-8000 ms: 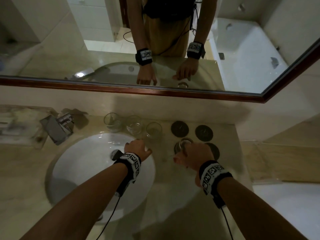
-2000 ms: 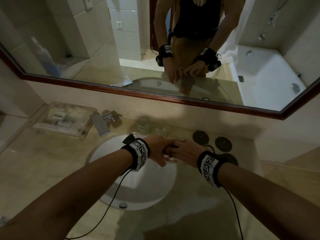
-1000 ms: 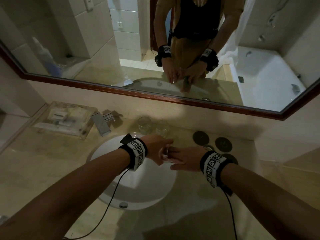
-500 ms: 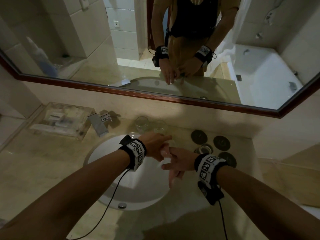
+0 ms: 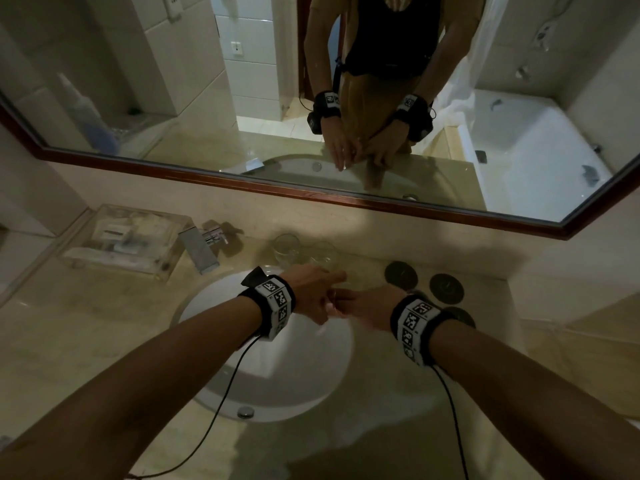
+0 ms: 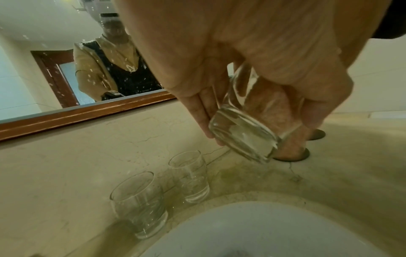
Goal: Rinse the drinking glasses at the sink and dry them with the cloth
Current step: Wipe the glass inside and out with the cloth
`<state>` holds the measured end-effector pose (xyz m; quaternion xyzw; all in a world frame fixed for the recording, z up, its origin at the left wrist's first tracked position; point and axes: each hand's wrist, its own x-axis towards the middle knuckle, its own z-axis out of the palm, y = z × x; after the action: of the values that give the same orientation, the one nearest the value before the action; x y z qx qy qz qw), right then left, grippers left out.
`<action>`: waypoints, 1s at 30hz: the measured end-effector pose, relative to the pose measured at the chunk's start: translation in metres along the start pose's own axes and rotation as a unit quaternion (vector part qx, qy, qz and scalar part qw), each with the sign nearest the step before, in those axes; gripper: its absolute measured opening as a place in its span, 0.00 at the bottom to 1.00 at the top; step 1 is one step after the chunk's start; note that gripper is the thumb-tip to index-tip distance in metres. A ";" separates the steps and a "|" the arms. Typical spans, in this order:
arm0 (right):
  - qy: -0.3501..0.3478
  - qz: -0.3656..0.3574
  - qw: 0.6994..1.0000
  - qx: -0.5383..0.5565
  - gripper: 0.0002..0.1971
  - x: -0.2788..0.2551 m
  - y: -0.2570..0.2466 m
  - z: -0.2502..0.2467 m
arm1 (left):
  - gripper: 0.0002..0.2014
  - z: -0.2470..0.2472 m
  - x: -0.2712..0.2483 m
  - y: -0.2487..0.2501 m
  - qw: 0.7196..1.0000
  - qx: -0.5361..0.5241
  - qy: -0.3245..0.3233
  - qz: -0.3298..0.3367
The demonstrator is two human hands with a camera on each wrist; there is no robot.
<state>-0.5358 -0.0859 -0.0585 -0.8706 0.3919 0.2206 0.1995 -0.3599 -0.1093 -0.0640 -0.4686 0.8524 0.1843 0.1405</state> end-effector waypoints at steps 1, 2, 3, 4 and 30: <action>0.016 -0.007 0.997 -0.078 0.31 0.000 0.002 -0.005 | 0.28 0.000 0.000 0.001 1.000 -0.003 -0.007 0.003; 0.031 -0.015 0.988 -0.153 0.32 0.000 0.003 -0.008 | 0.27 -0.001 0.001 0.001 1.000 -0.006 -0.010 0.007; 0.043 -0.022 0.977 -0.206 0.35 0.000 0.003 -0.011 | 0.27 -0.001 0.001 0.001 1.000 -0.008 -0.014 0.012; 0.041 -0.025 0.972 -0.229 0.36 -0.001 0.003 -0.012 | 0.27 -0.002 0.002 0.001 1.000 -0.008 -0.019 0.015; 0.090 0.070 0.936 0.333 0.08 -0.006 -0.012 0.000 | 0.37 0.026 -0.004 -0.014 0.979 -0.183 0.064 -0.055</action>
<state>-0.5296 -0.0748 -0.0537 -0.7406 0.5195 0.0121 0.4260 -0.3445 -0.1018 -0.0885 -0.5431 0.7845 0.2992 0.0070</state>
